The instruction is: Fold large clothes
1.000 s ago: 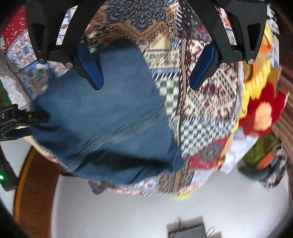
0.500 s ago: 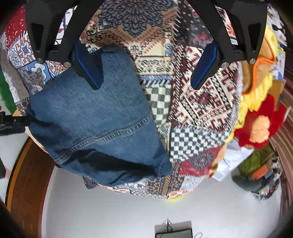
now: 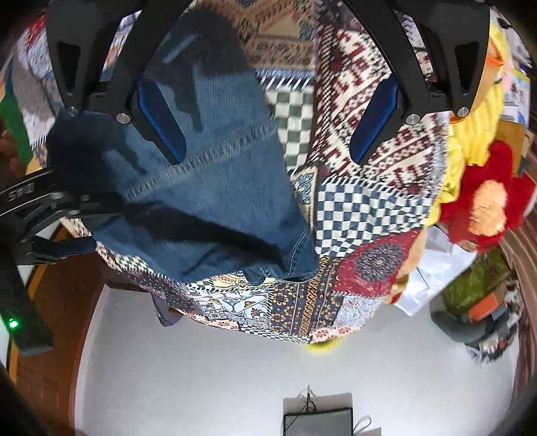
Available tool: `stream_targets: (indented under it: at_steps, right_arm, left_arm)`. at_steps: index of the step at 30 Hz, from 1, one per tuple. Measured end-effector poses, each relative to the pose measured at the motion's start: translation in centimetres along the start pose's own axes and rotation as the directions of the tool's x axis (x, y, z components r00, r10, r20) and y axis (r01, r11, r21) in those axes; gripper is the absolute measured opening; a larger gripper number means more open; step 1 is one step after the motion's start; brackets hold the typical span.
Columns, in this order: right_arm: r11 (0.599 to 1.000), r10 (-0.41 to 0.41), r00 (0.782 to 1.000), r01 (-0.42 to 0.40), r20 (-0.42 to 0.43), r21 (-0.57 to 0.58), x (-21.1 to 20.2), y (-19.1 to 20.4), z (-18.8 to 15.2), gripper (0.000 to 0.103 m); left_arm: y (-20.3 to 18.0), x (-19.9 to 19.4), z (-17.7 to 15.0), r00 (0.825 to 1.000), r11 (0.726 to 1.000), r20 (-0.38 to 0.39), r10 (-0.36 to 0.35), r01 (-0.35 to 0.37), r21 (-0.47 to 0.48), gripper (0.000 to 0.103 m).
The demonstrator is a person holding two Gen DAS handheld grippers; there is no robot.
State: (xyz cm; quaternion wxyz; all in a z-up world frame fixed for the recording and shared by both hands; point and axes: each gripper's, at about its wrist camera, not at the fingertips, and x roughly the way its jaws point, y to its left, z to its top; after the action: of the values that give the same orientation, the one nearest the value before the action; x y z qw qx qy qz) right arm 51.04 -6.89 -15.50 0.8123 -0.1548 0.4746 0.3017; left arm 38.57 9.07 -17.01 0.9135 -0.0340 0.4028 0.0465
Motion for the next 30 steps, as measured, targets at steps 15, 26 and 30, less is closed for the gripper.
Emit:
stream_targets:
  at_steps: [15, 26, 30]
  right_arm:
    - [0.978, 0.121, 0.993, -0.120, 0.002, 0.173, 4.9, -9.4, -0.2, 0.100]
    - [0.930, 0.164, 0.985, -0.172, 0.051, 0.325, 4.0, -13.0, -4.4, 0.100]
    - [0.928, 0.155, 0.986, -0.164, 0.054, 0.334, 4.2, -13.2, -5.3, 0.100]
  left_arm:
    - [2.2, 8.3, 3.3, 0.995, 0.992, -0.084, -0.043, 0.032, -0.123, 0.099]
    - [-0.2, 11.6, 7.1, 0.985, 0.996, -0.156, -0.075, 0.066, -0.063, 0.099]
    - [-1.0, 13.4, 7.9, 0.980, 0.996, -0.186, -0.071, 0.060, -0.065, 0.099]
